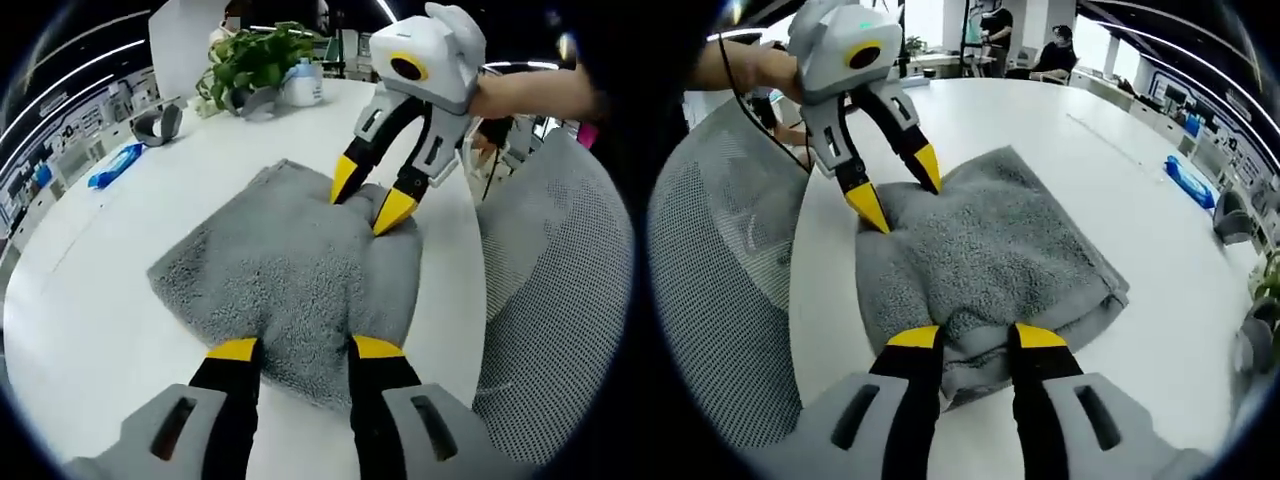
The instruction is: Fold the towel on the table until its edges align and the towel forms a compact rectangular stack.
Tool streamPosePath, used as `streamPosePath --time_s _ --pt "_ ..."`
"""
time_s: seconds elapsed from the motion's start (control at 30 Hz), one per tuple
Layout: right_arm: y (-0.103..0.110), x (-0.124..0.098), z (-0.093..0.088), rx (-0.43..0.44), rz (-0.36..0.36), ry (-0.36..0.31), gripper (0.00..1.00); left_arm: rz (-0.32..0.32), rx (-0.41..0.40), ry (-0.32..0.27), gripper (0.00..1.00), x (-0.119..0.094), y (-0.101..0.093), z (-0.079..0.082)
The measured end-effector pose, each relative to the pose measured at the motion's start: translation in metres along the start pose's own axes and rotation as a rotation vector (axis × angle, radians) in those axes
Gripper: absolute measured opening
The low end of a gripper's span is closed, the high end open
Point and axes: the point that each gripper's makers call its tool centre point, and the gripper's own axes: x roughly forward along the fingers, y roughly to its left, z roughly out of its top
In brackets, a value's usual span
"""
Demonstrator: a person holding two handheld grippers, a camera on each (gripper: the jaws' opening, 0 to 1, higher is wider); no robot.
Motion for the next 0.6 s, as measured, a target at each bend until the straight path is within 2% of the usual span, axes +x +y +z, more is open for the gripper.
streamPosePath --time_s 0.13,0.23,0.3,0.33,0.4,0.5,0.6 --pt "-0.013 0.005 0.003 -0.025 0.063 0.152 0.25 -0.041 0.01 0.116 0.35 0.006 0.014 0.004" --pt "-0.022 0.008 0.005 -0.022 0.078 0.269 0.25 -0.048 0.017 0.153 0.35 0.011 0.022 0.01" --pt "-0.031 0.011 0.007 -0.014 0.053 0.322 0.25 -0.026 0.02 0.16 0.35 0.013 0.031 0.013" --pt "-0.039 0.014 0.009 -0.004 0.016 0.339 0.25 -0.013 0.021 0.156 0.35 0.014 0.035 0.014" --pt "-0.048 0.019 0.013 -0.016 -0.008 0.339 0.25 0.012 0.002 0.113 0.35 0.016 0.047 0.017" --pt "-0.058 0.02 0.014 0.002 0.006 0.327 0.25 0.016 -0.001 0.079 0.35 0.017 0.054 0.018" --pt "-0.065 0.022 0.016 0.001 0.01 0.31 0.25 0.025 -0.001 0.075 0.35 0.021 0.059 0.022"
